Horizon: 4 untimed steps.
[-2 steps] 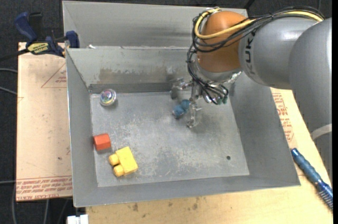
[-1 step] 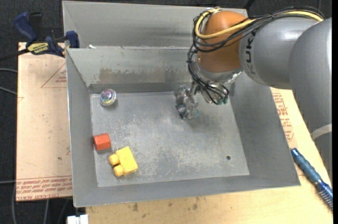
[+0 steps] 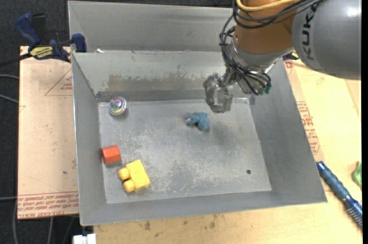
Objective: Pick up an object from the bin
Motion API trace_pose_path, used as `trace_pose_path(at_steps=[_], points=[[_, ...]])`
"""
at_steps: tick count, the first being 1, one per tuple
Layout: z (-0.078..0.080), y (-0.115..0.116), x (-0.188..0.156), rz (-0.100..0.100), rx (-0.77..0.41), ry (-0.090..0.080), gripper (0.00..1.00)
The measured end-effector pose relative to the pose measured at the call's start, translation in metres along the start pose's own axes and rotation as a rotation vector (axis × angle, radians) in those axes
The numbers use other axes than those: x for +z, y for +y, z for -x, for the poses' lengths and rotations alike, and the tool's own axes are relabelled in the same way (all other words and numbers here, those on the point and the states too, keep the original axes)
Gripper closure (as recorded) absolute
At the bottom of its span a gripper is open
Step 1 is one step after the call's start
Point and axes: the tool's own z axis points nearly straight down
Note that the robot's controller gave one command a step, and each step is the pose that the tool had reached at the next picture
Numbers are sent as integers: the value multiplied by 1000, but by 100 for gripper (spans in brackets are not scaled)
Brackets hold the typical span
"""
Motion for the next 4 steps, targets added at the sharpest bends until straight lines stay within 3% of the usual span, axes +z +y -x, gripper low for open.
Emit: trace_pose_path(at_steps=[1,2,3,4], points=[[-2,0,5,4,1,8,0],[17,24,102,8,-95,16,0],[8,-13,124,4,-75,12,0],[10,-11,122,4,-77,9,100]])
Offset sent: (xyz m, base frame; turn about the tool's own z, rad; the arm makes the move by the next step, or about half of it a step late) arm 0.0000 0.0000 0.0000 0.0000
